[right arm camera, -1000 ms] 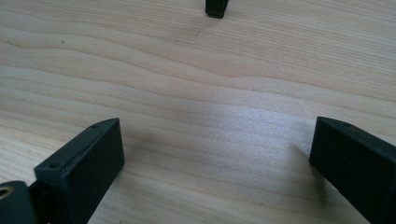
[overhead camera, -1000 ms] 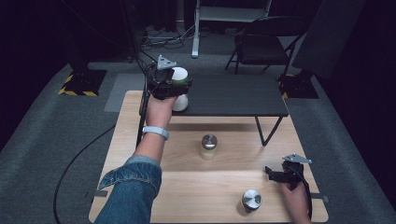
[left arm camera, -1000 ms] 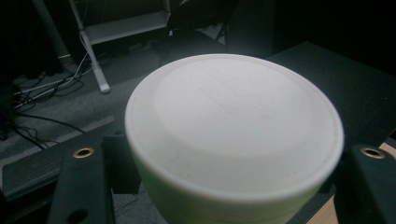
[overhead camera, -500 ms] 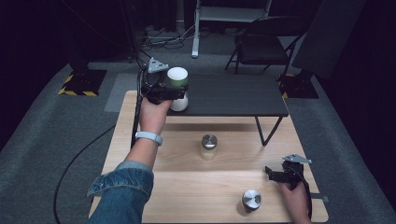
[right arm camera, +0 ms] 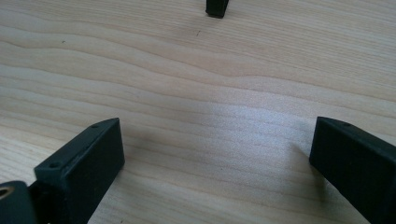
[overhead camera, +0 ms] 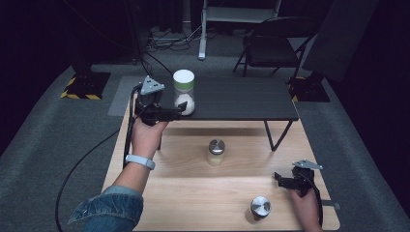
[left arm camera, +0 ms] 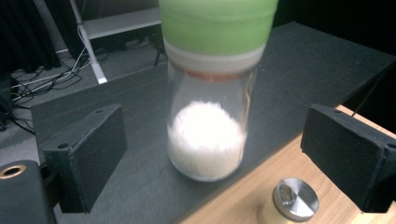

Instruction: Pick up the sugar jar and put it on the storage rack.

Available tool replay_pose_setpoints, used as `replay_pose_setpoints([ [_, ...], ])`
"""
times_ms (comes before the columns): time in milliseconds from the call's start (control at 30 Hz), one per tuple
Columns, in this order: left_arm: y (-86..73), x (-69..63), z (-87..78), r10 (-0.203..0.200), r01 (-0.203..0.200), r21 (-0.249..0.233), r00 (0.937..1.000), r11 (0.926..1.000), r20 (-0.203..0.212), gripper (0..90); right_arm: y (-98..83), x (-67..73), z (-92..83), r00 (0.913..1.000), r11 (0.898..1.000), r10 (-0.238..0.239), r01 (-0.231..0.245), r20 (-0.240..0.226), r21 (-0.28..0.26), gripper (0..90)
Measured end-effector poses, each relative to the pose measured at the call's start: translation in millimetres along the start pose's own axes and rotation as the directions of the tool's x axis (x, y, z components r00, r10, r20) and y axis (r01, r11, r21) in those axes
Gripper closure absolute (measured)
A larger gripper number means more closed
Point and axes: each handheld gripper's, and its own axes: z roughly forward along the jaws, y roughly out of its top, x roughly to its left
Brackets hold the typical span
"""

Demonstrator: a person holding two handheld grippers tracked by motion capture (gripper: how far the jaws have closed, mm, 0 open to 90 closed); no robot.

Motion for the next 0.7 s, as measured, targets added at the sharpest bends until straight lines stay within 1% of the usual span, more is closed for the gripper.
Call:
replay_pose_setpoints([
  [33,-2.0,-0.3,-1.9,0.001,-0.001,-0.001,1.0,1.0,-0.001,7.4,0.0,0.0,0.0,1.0,1.0,0.0,0.0,0.0,0.0,2.8],
  [100,-7.1,2.4,-6.7,0.003,-0.003,0.0,0.9999,1.0,0.012,8.5,0.0,0.0,-0.1,1.0,1.0,0.0,0.0,0.0,0.0,2.8],
  [133,-12.6,3.2,-11.6,-0.001,0.001,0.001,0.9999,1.0,0.01,8.5,0.0,0.0,-0.1,1.0,1.0,0.0,0.0,0.0,0.0,2.8],
  [167,-12.6,3.2,-11.6,-0.001,0.001,0.001,0.9999,1.0,0.01,8.4,0.0,0.0,0.0,1.0,1.0,0.0,0.0,0.0,0.0,2.8],
  [267,-26.0,2.2,-22.4,0.0,0.0,-0.001,1.0,1.0,-0.005,8.4,0.0,-0.1,0.0,1.0,1.0,0.0,0.0,0.0,0.0,2.8],
  [300,-26.0,2.2,-22.4,0.0,0.0,-0.001,1.0,1.0,-0.005,8.3,0.0,-0.1,0.0,1.0,1.0,0.0,0.0,0.0,0.0,2.8],
  [367,-38.3,0.0,-28.9,0.007,-0.007,-0.006,0.9999,1.0,-0.013,8.3,0.0,-0.1,0.0,1.0,1.0,0.0,0.0,-0.001,0.0,2.8],
  [400,-38.3,0.0,-28.9,0.007,-0.007,-0.006,0.9999,1.0,-0.013,8.3,0.0,-0.1,0.0,1.0,1.0,0.0,0.0,-0.001,0.0,2.8],
  [433,-46.2,-0.9,-31.7,0.006,-0.006,-0.007,0.9999,1.0,-0.012,8.3,0.0,-0.2,0.0,1.0,1.0,-0.001,0.001,-0.001,0.0,2.8],
  [533,-53.9,-1.4,-34.1,0.008,-0.008,-0.009,0.9999,0.9999,-0.007,8.1,0.0,-0.3,0.0,1.0,1.0,-0.003,0.003,-0.003,0.0,2.8],
  [567,-61.9,-3.0,-36.2,0.012,-0.013,-0.013,0.9999,0.9998,-0.009,8.1,0.0,-0.3,0.0,1.0,1.0,-0.003,0.003,-0.003,0.0,2.8],
  [600,-61.9,-3.0,-36.2,0.012,-0.013,-0.013,0.9999,0.9998,-0.009,8.0,0.0,-0.3,0.0,1.0,1.0,-0.003,0.003,-0.003,0.0,2.8],
  [700,-70.9,-6.3,-37.6,0.017,-0.017,0.002,0.9997,0.9999,-0.019,7.6,0.0,-0.3,0.0,1.0,1.0,-0.003,0.003,-0.003,0.0,2.8],
])
